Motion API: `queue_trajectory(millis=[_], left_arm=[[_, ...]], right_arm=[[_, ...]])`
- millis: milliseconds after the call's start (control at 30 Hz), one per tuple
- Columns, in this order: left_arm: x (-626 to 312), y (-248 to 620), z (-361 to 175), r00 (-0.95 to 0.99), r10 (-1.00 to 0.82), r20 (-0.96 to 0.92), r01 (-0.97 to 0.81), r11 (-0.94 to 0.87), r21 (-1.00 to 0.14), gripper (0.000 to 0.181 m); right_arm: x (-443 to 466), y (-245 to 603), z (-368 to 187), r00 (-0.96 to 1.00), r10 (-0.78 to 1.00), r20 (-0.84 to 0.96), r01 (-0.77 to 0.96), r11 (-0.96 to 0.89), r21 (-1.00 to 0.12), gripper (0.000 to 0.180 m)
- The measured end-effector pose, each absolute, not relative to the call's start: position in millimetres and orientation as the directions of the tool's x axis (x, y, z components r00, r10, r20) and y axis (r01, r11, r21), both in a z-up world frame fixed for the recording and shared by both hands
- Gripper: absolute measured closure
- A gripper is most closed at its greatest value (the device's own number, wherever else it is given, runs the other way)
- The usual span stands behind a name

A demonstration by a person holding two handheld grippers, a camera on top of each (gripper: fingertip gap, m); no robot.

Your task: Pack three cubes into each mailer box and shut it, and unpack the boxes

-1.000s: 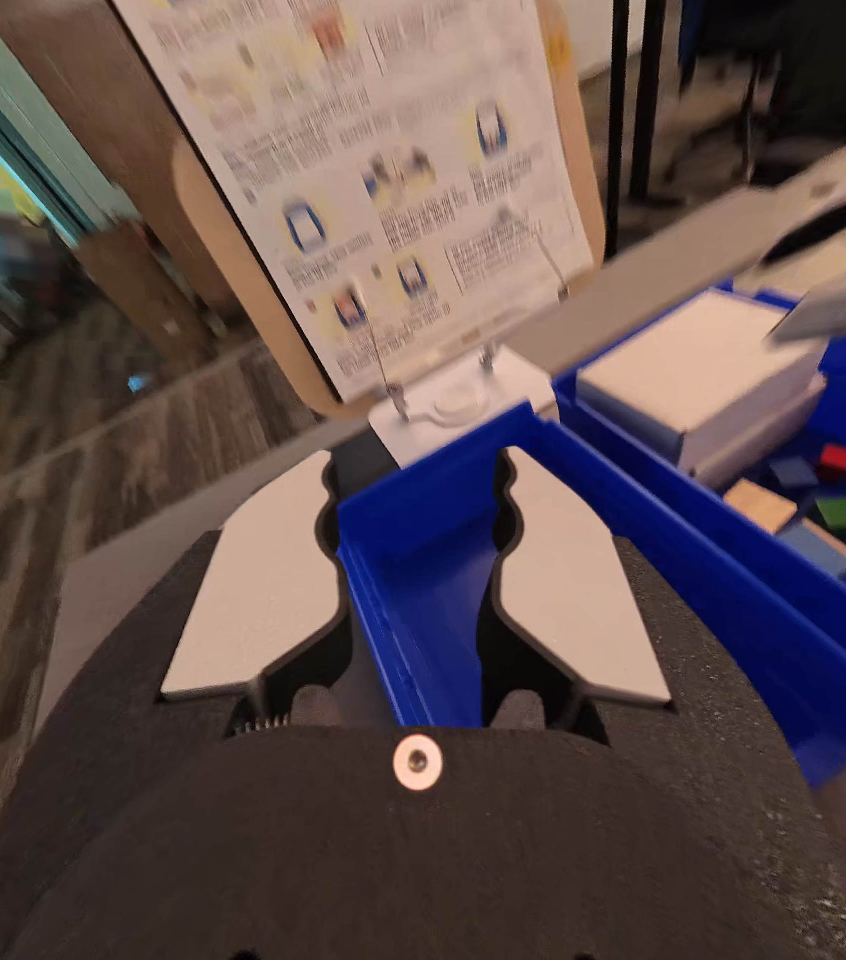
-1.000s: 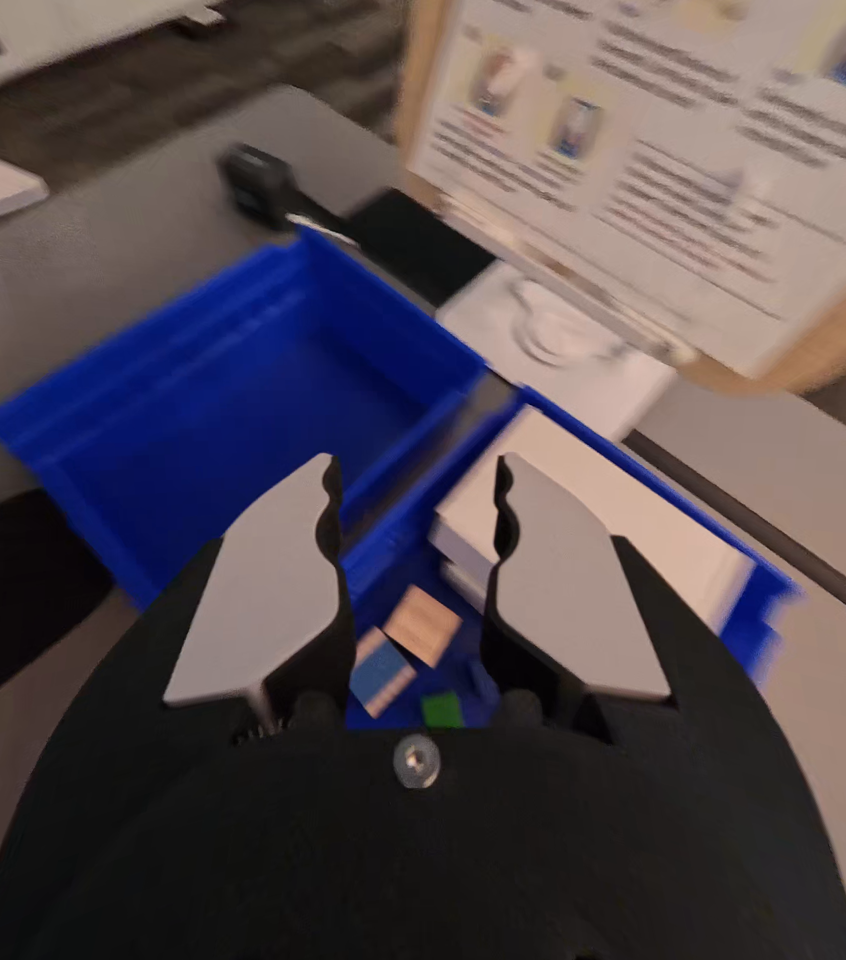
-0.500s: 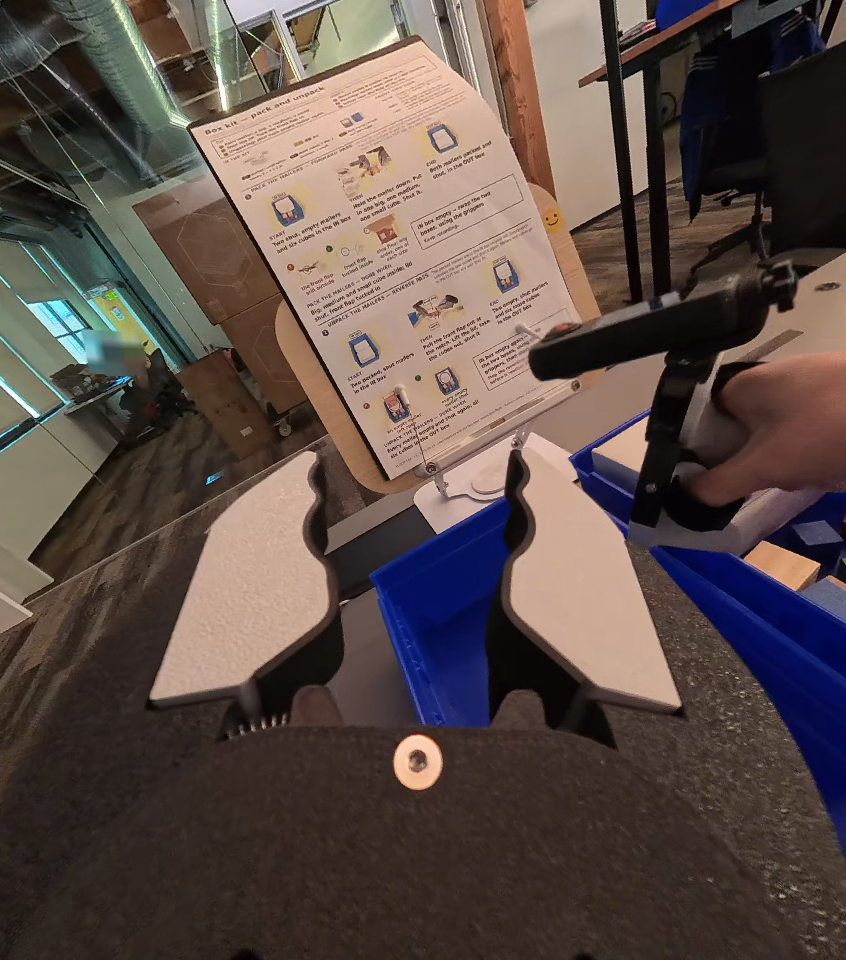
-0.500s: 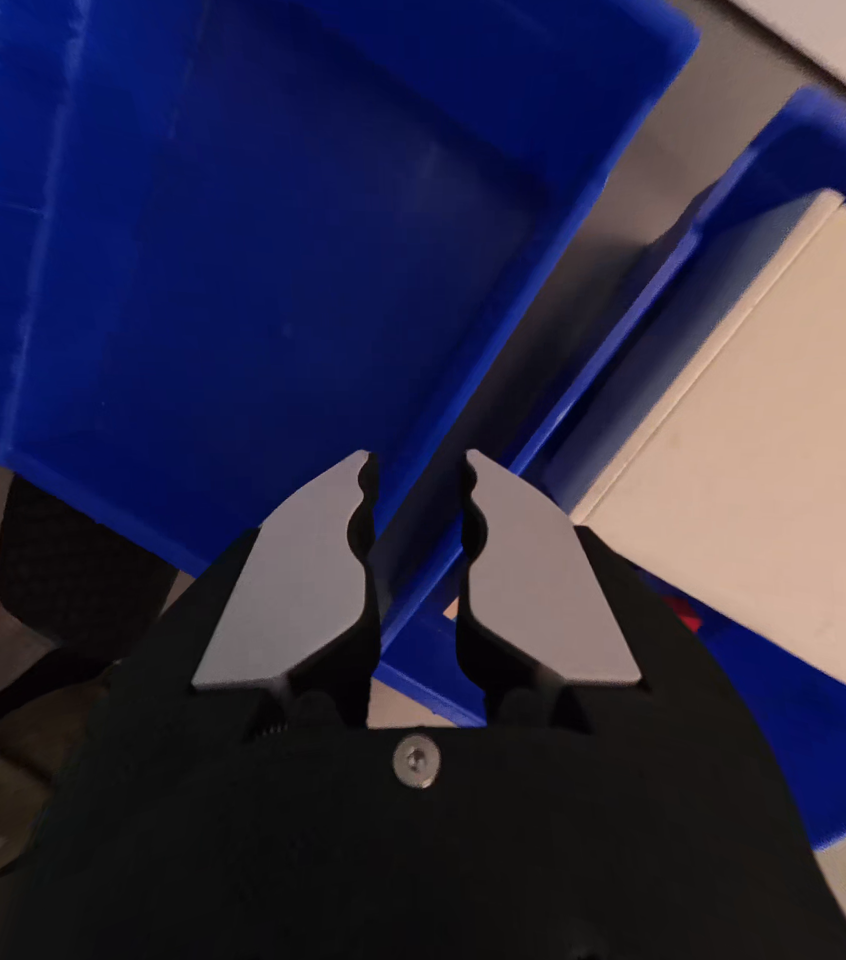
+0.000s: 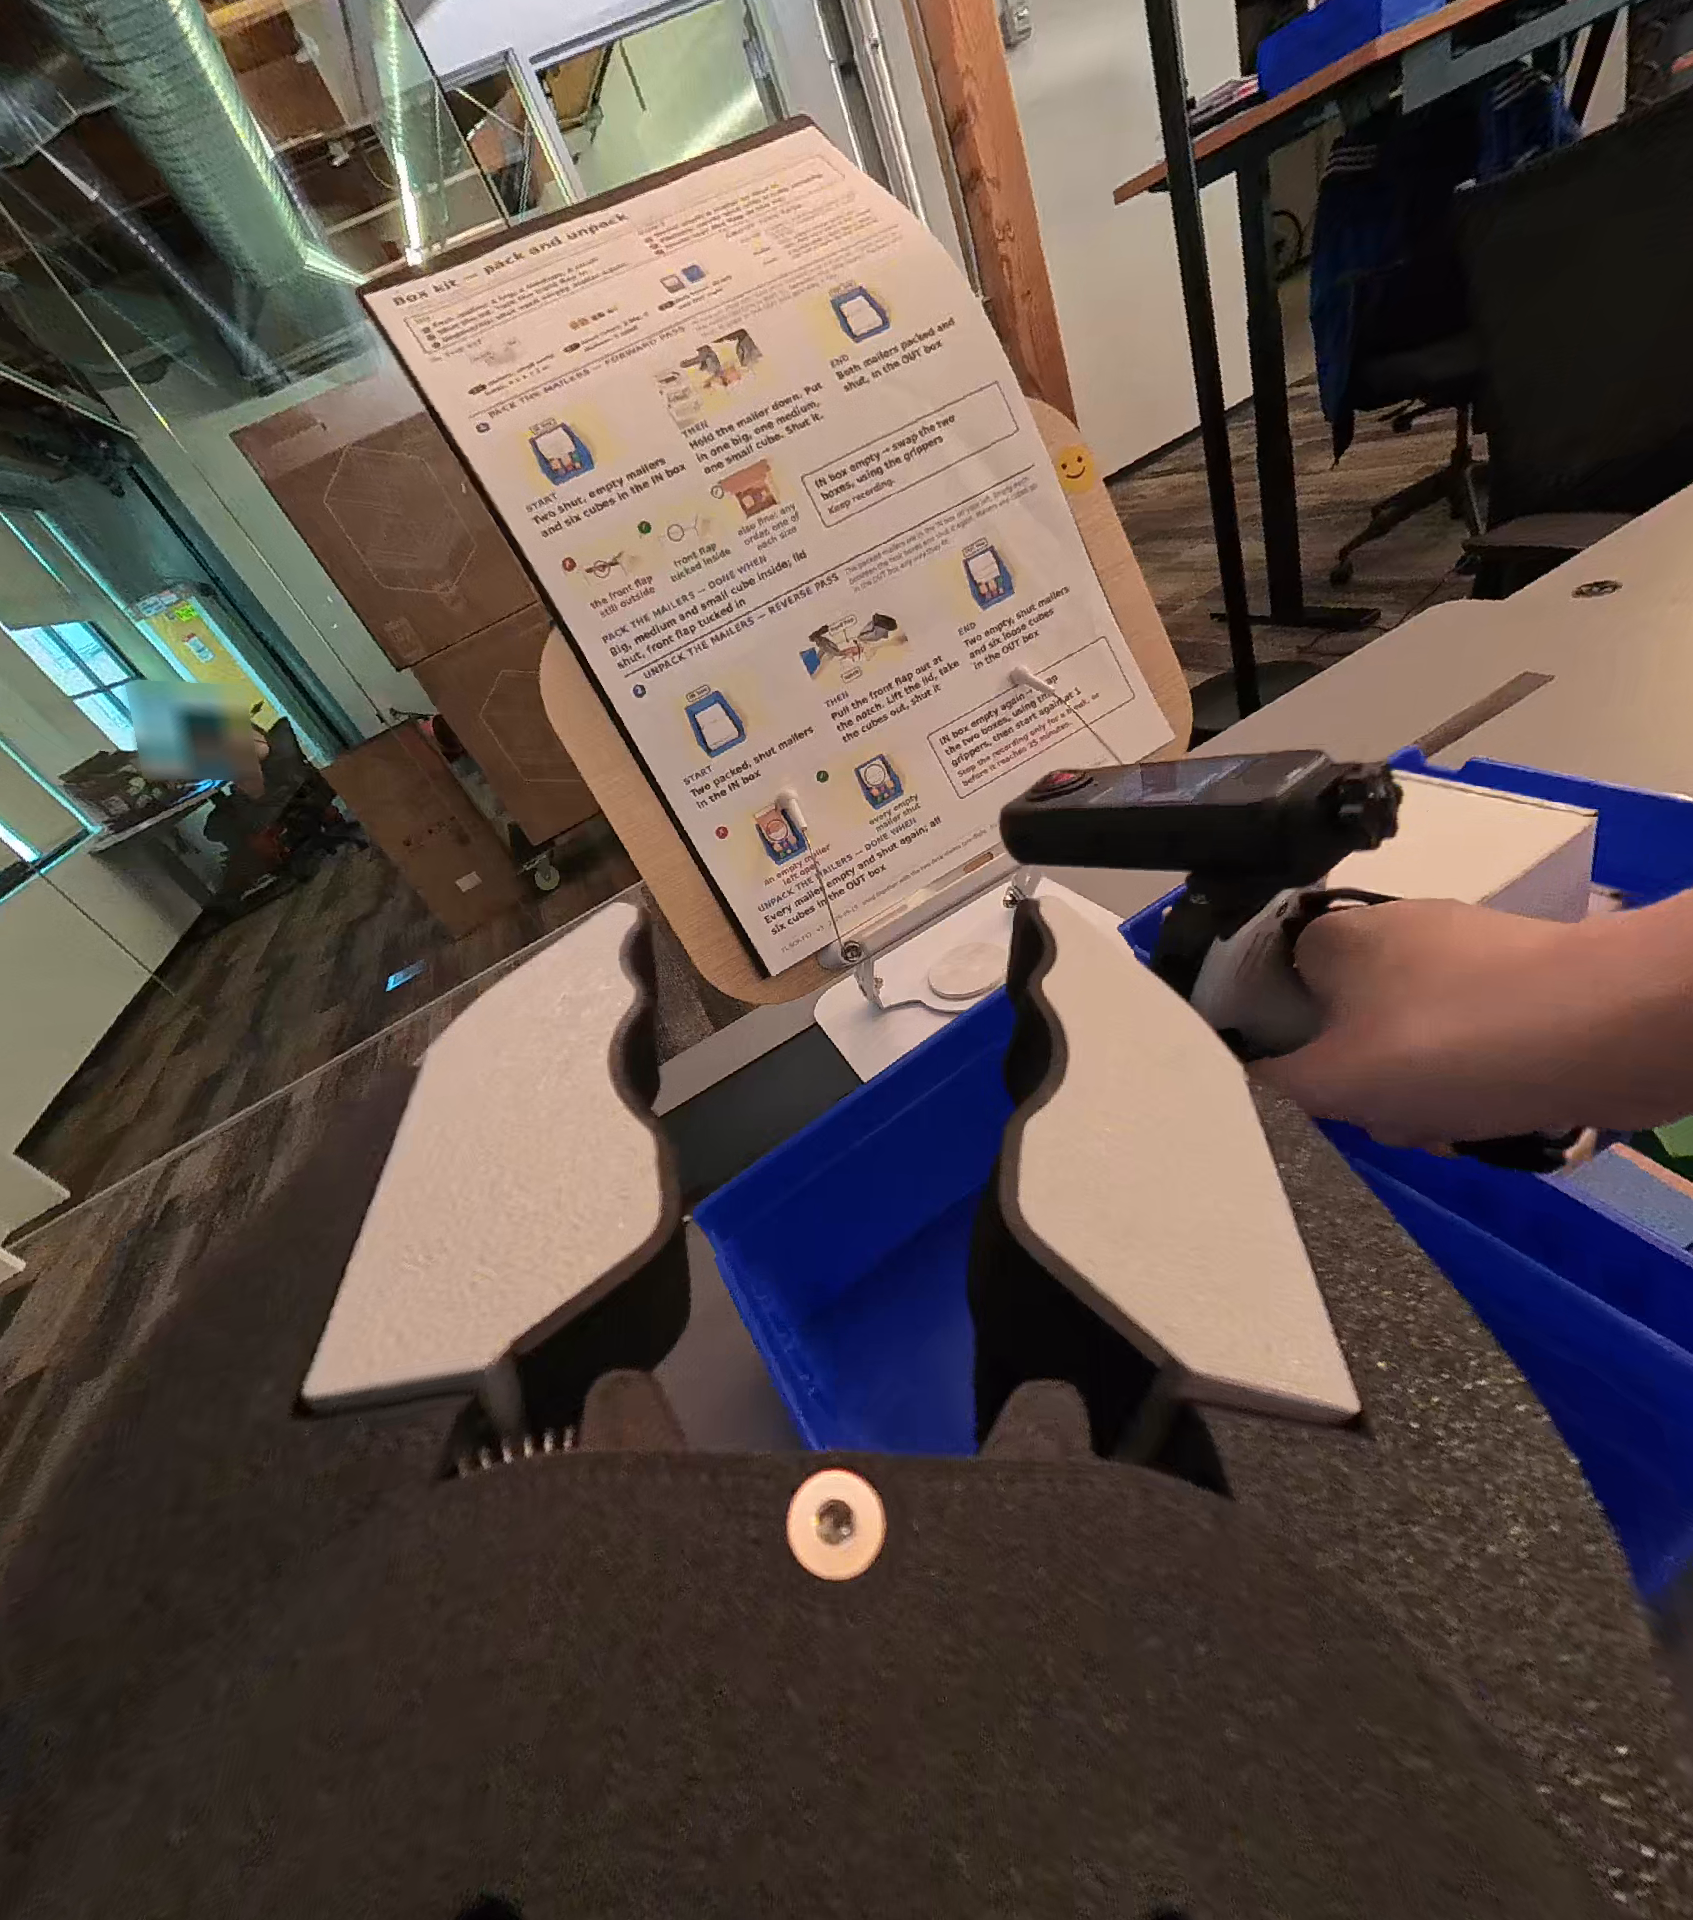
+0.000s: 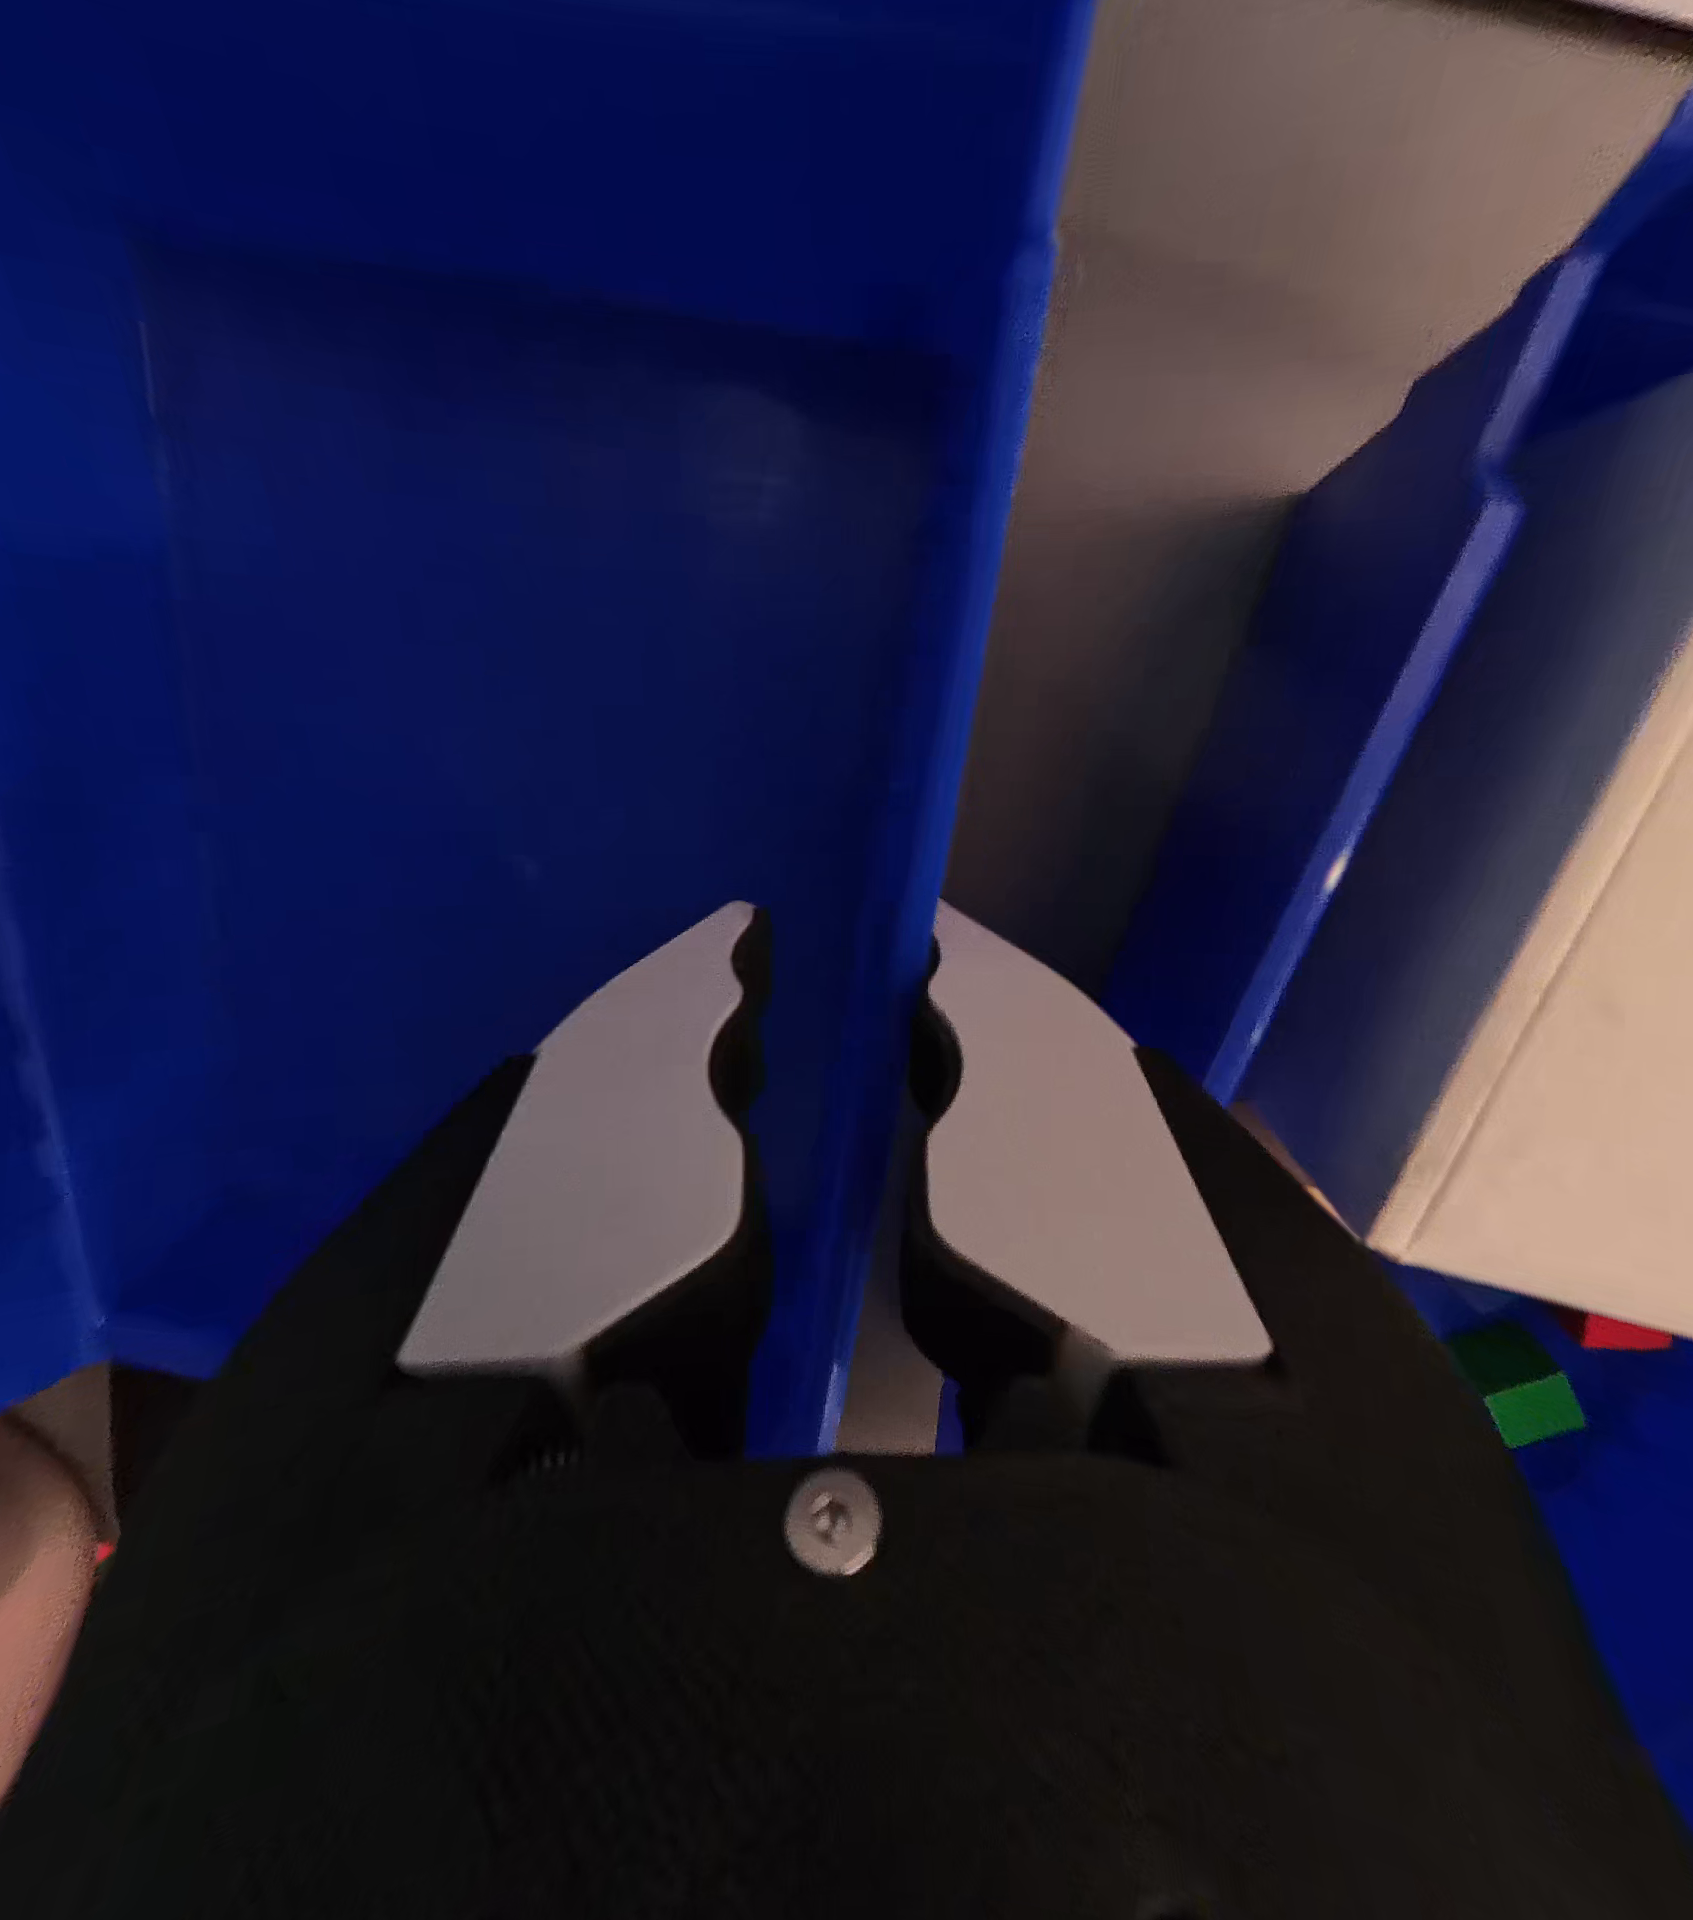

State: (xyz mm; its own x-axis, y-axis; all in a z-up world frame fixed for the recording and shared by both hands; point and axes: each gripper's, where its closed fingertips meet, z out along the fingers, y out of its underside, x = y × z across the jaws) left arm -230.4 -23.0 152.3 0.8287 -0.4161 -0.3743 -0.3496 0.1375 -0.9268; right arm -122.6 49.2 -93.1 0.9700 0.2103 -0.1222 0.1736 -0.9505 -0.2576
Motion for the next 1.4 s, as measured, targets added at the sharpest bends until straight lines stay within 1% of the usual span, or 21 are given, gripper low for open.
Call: queue_trajectory(millis=[100,133,233,367,400,467,600,667,767,933,1067,1167,1200,1267,1333,1367,1400], left_arm=[[-232,-25,151,0.83,-0.434,-0.35,-0.334,0.116,-0.935,0.114],[-233,-25,152,0.832,-0.434,-0.346,-0.329,0.116,-0.937,0.114],[-236,-27,155,0.833,-0.43,-0.348,-0.329,0.122,-0.937,0.115],[-236,-27,152,0.828,-0.44,-0.348,-0.337,0.106,-0.936,0.115],[-236,-27,150,0.825,-0.442,-0.354,-0.349,0.096,-0.932,0.115],[-236,-26,147,0.82,-0.441,-0.365,-0.366,0.085,-0.927,0.114],[-238,-29,151,0.826,-0.44,-0.352,-0.35,0.089,-0.932,0.116],[-239,-33,153,0.832,-0.465,-0.303,-0.303,0.076,-0.95,0.116],[-242,-49,167,0.837,-0.498,-0.227,-0.211,0.088,-0.973,0.113],[-254,-90,203,0.848,-0.488,-0.205,-0.103,0.227,-0.968,0.123],[-254,-106,204,0.773,-0.627,-0.095,-0.001,0.149,-0.989,0.117],[-257,-110,207,0.738,-0.673,-0.05,0.049,0.127,-0.991,0.117],[-256,-110,205,0.726,-0.686,-0.046,0.046,0.115,-0.992,0.122],[-245,-106,188,0.662,-0.749,-0.033,-0.005,0.04,-0.999,0.141],[-225,-97,159,0.566,-0.822,0.064,-0.065,-0.122,-0.99,0.14],[-214,-90,142,0.527,-0.841,0.119,-0.102,-0.202,-0.974,0.133],[-204,-81,125,0.51,-0.843,0.172,-0.132,-0.274,-0.953,0.122]], right_arm=[[-119,54,-100,0.973,0.215,-0.083,0.189,-0.95,-0.247,0.157],[-114,55,-104,0.978,0.203,-0.055,0.185,-0.953,-0.239,0.162],[-117,52,-113,0.978,0.197,-0.075,0.18,-0.966,-0.188,0.161],[-118,55,-118,0.97,0.241,-0.041,0.233,-0.962,-0.141,0.165],[-120,56,-117,0.968,0.245,-0.049,0.237,-0.962,-0.138,0.17],[-124,58,-116,0.969,0.239,-0.064,0.229,-0.964,-0.137,0.171],[-142,61,-103,0.962,0.195,-0.19,0.176,-0.978,-0.113,0.172],[-146,64,-92,0.958,0.245,-0.151,0.231,-0.967,-0.105,0.172],[-158,75,-66,0.943,0.313,-0.113,0.3,-0.946,-0.121,0.171],[-159,85,3,0.901,0.425,-0.087,0.413,-0.902,-0.129,0.172],[-117,93,81,0.899,0.428,-0.094,0.404,-0.893,-0.201,0.174],[-50,94,136,0.934,0.342,-0.103,0.311,-0.92,-0.237,0.173],[-23,93,150,0.948,0.303,-0.1,0.272,-0.93,-0.246,0.173],[37,84,174,0.974,0.21,-0.09,0.181,-0.949,-0.26,0.173],[97,72,193,0.992,0.106,-0.068,0.082,-0.953,-0.293,0.173],[126,65,198,0.997,0.049,-0.052,0.031,-0.95,-0.31,0.173],[153,57,202,0.999,0.01,-0.046,-0.005,-0.945,-0.327,0.173]])
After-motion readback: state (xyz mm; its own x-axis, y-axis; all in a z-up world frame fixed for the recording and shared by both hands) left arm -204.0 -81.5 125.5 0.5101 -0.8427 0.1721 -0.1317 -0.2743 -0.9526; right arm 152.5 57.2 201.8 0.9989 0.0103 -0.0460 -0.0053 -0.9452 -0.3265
